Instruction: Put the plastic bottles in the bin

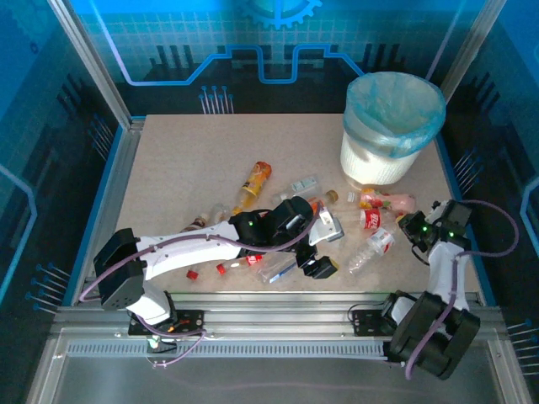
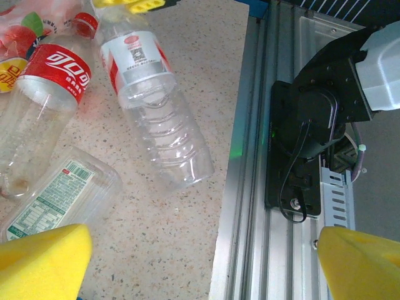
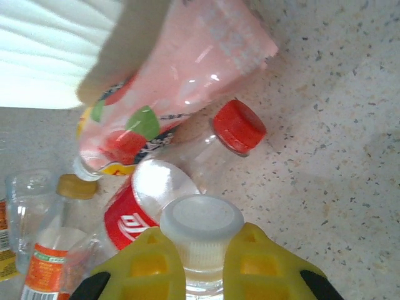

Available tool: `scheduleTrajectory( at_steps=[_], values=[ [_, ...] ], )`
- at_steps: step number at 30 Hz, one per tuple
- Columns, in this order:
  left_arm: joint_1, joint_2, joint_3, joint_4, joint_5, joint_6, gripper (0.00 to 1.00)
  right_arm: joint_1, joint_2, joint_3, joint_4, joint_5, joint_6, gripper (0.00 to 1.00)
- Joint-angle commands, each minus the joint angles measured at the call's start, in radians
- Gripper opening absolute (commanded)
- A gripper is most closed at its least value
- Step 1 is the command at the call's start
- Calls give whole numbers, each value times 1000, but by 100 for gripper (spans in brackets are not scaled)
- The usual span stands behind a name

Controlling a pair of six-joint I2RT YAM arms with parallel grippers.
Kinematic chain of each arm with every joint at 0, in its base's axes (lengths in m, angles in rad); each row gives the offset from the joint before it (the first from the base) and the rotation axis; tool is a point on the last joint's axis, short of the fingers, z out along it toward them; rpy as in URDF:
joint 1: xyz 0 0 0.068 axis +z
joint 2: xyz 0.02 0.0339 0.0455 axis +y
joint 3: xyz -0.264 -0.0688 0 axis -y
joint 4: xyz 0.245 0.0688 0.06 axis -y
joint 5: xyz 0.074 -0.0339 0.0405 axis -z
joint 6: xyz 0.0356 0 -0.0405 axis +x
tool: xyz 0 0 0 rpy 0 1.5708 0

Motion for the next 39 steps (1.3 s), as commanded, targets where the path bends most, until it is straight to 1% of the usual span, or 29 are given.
scheduleTrajectory(
  at_steps=[1,5,8,9,12,15,19,21,26,29,33,35,39],
  values=[
    [-7,-38,-10,14,-18,18,94,-9,-112,26,-95,-2,-2,0],
    [-7,-60,-3,9,-45,18,94,19,-287,65,-176,10,7,0],
    [-6,-77,16,-9,-86,11,94,69,-392,119,-237,19,20,0],
    [-5,-83,29,-21,-106,6,94,103,-418,141,-249,20,30,0],
    [-4,-96,76,-60,-158,-14,94,179,-461,238,-282,38,49,0],
    [7,-112,127,-90,-190,-33,94,257,-454,371,-300,74,63,0],
    [29,-126,205,-131,-217,-50,94,354,-382,561,-290,139,74,0],
    [49,-124,249,-147,-231,-71,94,405,-308,685,-280,181,73,0],
    [134,-83,387,-188,-220,-166,93,528,-145,910,-219,290,42,0],
    [185,-44,477,-208,-193,-211,93,637,-26,1056,-202,407,-26,0],
    [235,17,596,-227,-139,-241,93,795,121,1229,-167,625,-185,0],
    [252,50,651,-241,-119,-245,93,849,189,1291,-120,719,-262,0],
    [279,100,726,-254,-100,-245,92,915,291,1341,7,848,-355,0]
  ],
)
